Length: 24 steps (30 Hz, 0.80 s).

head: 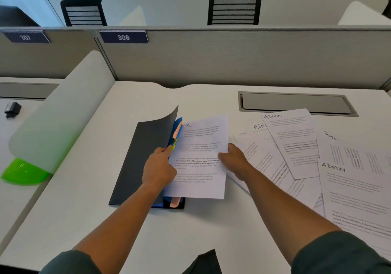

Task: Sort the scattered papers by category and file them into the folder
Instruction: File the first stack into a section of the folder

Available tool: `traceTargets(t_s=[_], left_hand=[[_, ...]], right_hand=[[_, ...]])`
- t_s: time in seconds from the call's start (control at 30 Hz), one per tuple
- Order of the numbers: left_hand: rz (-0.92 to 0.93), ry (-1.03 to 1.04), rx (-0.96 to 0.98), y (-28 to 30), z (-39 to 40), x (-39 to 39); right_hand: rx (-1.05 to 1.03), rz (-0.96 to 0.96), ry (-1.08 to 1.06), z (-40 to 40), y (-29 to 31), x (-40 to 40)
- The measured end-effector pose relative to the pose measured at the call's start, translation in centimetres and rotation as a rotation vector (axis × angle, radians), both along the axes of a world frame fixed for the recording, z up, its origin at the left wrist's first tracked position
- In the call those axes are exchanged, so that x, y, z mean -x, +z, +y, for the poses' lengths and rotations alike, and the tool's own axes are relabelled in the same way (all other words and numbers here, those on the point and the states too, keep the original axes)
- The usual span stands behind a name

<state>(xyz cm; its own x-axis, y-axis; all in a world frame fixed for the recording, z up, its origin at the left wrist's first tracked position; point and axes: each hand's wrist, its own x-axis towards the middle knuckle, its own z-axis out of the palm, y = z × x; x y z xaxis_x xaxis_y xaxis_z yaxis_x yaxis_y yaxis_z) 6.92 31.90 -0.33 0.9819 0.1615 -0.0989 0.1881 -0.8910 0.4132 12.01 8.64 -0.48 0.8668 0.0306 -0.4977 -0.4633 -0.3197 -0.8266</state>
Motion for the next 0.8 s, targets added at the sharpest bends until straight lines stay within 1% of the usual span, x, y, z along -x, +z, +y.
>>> traceTargets(t_s=[0.23, 0.33, 0.53, 0.8], left_hand=[[-0.035, -0.008, 0.036, 0.5, 0.0, -0.4], [-0.036, 0.006, 0.043, 0.6, 0.1, -0.6], [-0.073, 0.039, 0.046, 0.7, 0.8, -0.8], [-0.089, 0.026, 0.016, 0.4, 0.5, -0.9]], right_hand=[[-0.01, 0.008, 0.088, 4.4, 0.3, -0.8], [-0.009, -0.002, 0.157, 5.5, 0.2, -1.1], [0.108, -0.025, 0.272, 4.2, -0.1, -2.0], [0.123, -0.028, 0.344, 3.2, 0.2, -3.3]])
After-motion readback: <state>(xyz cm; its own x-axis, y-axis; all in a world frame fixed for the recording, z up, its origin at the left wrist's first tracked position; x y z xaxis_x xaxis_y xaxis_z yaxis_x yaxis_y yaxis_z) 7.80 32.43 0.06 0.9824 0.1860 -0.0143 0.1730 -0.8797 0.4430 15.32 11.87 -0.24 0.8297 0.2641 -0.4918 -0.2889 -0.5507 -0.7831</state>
